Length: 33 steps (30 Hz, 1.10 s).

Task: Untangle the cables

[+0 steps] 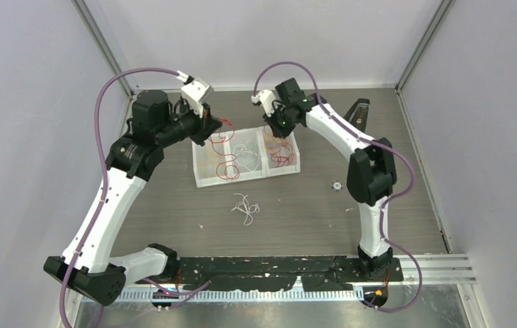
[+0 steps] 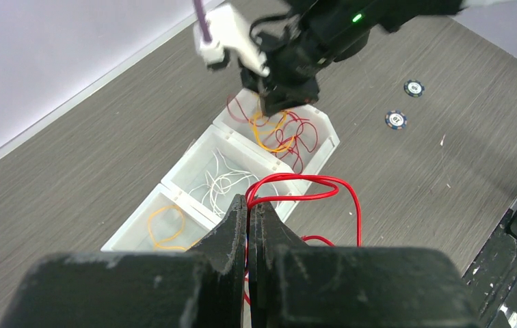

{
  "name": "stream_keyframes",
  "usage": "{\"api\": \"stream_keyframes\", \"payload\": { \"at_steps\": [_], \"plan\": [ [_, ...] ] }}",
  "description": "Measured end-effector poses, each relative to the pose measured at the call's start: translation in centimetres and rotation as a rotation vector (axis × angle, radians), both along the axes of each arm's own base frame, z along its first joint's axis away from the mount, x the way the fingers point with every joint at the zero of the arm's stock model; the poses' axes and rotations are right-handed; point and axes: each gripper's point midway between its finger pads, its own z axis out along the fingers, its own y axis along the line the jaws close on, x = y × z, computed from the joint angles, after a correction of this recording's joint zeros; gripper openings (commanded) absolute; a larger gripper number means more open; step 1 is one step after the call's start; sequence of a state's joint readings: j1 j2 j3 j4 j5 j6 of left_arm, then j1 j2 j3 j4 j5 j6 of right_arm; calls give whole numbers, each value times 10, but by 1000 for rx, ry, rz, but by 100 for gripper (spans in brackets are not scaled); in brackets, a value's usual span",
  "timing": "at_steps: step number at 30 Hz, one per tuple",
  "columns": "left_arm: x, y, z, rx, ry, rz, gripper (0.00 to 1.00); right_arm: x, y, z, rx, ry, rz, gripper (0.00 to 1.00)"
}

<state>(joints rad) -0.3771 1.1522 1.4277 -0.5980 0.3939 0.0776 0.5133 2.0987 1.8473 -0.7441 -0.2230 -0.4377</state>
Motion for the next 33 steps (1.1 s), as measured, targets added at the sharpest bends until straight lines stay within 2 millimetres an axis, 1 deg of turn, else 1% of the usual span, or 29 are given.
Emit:
{"api": "stream_keyframes", "payload": {
  "at_steps": [2,4,6,8,10,15,18,20,22,25,28,30,32,33],
  "plan": [
    [1,1,1,-6,1,5,0,-1,0,36,38,-66,1,6],
    [2,3,1,-17,11,15,0,-2,-2,67,71,-119,1,6],
    [4,6,1,-29,21,28,0,-2,-2,95,103,-170,2,6],
    [6,11,2,-39,27,45,0,-3,-1,114,126,-203,6,6],
    [8,15,2,-45,30,57,0,-3,-1,122,135,-210,10,5],
    [14,27,4,-72,44,94,0,-12,-2,123,137,-172,21,5],
    [15,40,10,-117,51,134,0,-17,5,130,179,-154,40,5],
    [15,57,20,-164,37,181,0,-21,13,136,220,-143,52,5],
    [13,77,31,-217,16,241,0,-25,25,142,262,-137,67,5],
    [6,110,51,-289,-28,338,0,-37,54,152,331,-134,110,5],
    [-4,140,70,-356,-81,436,0,-55,98,159,408,-123,179,5],
    [-11,154,78,-381,-106,490,0,-64,130,158,447,-116,225,6],
    [-16,166,83,-396,-125,538,0,-70,158,151,464,-112,258,5],
    [-19,170,85,-400,-133,556,0,-71,173,142,465,-109,269,6]
  ]
}}
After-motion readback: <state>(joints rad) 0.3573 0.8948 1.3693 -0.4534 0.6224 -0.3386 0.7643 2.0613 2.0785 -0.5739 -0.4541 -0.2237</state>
